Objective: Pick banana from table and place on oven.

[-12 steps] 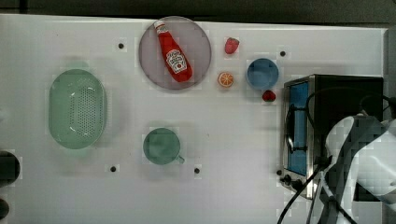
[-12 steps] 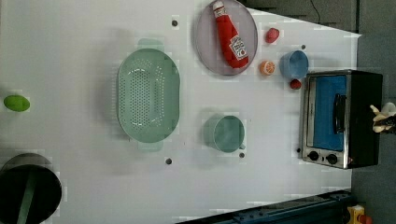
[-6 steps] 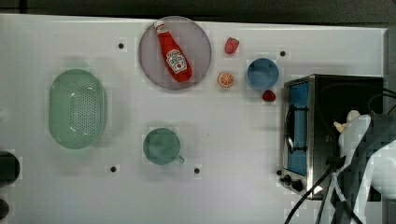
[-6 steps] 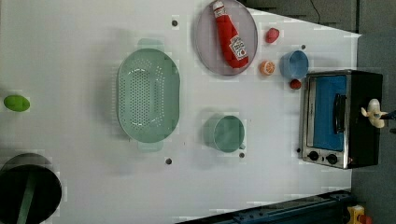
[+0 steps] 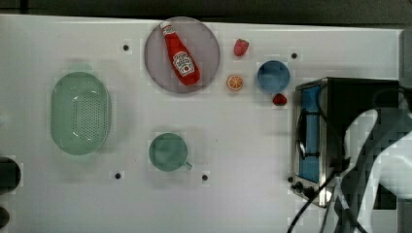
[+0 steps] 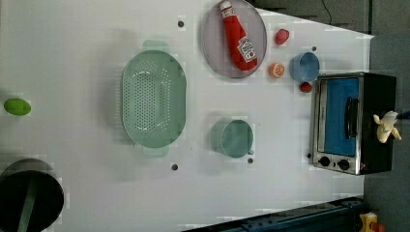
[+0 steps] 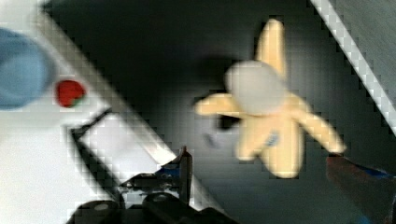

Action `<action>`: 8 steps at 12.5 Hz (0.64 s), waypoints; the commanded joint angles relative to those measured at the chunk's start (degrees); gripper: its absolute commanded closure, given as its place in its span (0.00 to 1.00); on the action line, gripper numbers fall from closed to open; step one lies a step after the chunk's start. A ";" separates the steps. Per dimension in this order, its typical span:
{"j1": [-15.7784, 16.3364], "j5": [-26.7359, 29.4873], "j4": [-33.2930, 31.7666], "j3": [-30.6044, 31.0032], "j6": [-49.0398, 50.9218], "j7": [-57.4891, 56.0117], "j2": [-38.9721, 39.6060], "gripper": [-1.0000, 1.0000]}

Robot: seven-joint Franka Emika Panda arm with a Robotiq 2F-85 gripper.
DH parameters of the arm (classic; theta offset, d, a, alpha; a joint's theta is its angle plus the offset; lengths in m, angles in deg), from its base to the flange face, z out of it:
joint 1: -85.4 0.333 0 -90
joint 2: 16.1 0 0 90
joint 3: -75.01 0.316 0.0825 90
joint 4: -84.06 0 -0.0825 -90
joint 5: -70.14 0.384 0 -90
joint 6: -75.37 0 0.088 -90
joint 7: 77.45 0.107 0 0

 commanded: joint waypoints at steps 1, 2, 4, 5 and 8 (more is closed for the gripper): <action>4.89 2.63 1.57 7.86 1.33 4.14 -4.50 0.00; 5.44 3.14 1.51 10.40 1.48 9.56 -5.53 0.00; 6.34 3.14 1.44 15.23 3.54 21.28 -7.76 0.00; 6.71 3.14 1.50 17.53 4.25 28.27 -9.21 0.00; 7.24 3.11 1.42 23.42 11.17 44.74 -13.92 0.00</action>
